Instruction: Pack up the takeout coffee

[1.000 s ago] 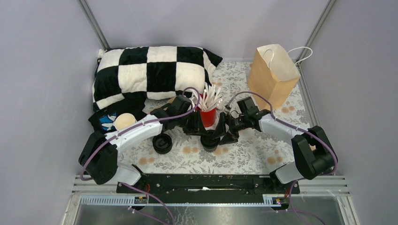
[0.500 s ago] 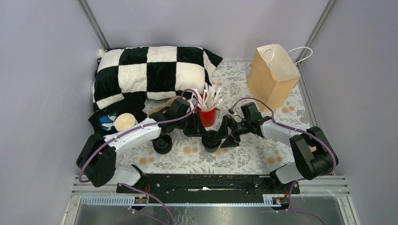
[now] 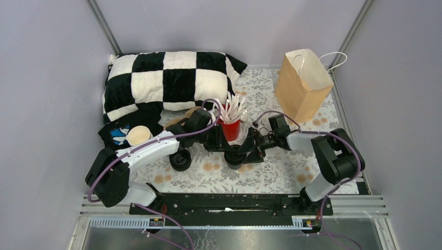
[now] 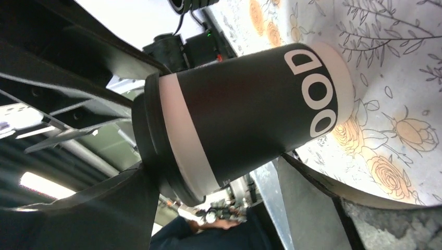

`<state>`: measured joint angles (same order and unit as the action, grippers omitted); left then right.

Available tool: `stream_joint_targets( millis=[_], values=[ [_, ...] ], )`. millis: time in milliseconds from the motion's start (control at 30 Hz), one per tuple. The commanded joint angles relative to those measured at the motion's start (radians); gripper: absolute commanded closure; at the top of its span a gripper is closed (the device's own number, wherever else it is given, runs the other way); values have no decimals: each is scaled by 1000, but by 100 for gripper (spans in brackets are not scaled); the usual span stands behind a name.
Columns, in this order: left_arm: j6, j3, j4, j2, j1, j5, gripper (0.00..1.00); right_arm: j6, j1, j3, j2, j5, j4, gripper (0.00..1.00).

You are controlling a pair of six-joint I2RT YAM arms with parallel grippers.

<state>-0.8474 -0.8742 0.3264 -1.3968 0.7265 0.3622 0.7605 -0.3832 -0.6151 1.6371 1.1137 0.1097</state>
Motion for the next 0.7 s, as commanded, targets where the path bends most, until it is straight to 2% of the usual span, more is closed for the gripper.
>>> stream_joint_targets(
  millis=[0, 100, 167, 233, 300, 500, 667],
  values=[
    [55, 118, 250, -98, 4, -162, 65, 38, 11, 159, 179, -203, 116, 23],
    [52, 136, 248, -91, 5, -164, 65, -43, 8, 120, 65, -275, -66, 21],
    [60, 127, 249, -79, 10, -159, 65, -62, 12, 62, -47, -252, -189, 17],
    [66, 106, 255, -62, 14, -170, 64, -20, 13, 22, -153, -229, -209, 11],
    [72, 89, 256, -61, 14, -169, 64, 16, 12, -30, -196, -197, -206, 9],
    [82, 77, 235, -81, 16, -155, 63, -43, -10, -101, -121, -213, -259, 7],
    [77, 105, 223, -88, 19, -159, 64, -34, -28, 56, -11, -293, -121, 10]
  ],
)
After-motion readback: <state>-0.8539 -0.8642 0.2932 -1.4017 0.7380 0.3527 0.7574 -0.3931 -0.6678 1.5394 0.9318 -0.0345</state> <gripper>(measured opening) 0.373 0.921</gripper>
